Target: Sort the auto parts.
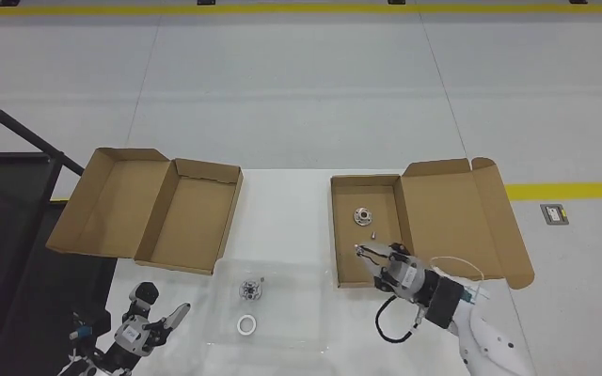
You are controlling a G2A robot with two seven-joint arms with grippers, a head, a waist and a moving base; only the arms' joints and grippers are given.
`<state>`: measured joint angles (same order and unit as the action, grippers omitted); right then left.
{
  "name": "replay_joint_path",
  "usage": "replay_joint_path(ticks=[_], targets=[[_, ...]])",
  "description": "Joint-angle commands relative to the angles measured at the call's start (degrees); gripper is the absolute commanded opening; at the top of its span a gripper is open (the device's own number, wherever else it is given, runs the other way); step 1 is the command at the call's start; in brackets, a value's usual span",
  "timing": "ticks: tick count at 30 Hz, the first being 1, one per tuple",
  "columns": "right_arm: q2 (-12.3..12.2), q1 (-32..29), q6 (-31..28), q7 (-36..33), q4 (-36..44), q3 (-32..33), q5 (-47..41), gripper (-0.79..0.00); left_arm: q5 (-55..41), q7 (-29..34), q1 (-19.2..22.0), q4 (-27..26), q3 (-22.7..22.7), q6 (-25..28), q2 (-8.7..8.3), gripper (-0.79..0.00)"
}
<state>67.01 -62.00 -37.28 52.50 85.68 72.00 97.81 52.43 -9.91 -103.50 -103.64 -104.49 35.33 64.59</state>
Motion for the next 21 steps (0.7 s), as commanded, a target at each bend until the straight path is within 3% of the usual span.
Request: replay_joint_path(ticks=[1, 7, 12, 16, 21], targets=[[0.0, -0.1, -1.5, -10.5, 0.7, 0.5, -1.9, -0.785, 0.0, 0.0, 0.0, 0.0, 0.0, 0.0, 0.0, 0.0], [-0.1, 1.5, -3.0, -39.1, -0.9, 2.7, -7.5, -0.785, 0.0, 0.0, 0.0, 0.0, 0.0, 0.0, 0.0, 0.0], [0.5, 5.6, -5.6, -55.7, -7.8, 1.0, -16.9, -0.785, 0.0, 0.0, 0.0, 0.0, 0.0, 0.0, 0.0, 0.0], [1.5, 10.5, -5.8, -65.4, -14.3, -2.1, -22.2, -0.785, 0.0, 0.0, 0.0, 0.0, 0.0, 0.0, 0.0, 0.0], [2.5, 15.6, -4.8, -70.8, -21.5, -5.2, -25.4, -0.785, 0.0, 0.0, 0.0, 0.0, 0.0, 0.0, 0.0, 0.0]])
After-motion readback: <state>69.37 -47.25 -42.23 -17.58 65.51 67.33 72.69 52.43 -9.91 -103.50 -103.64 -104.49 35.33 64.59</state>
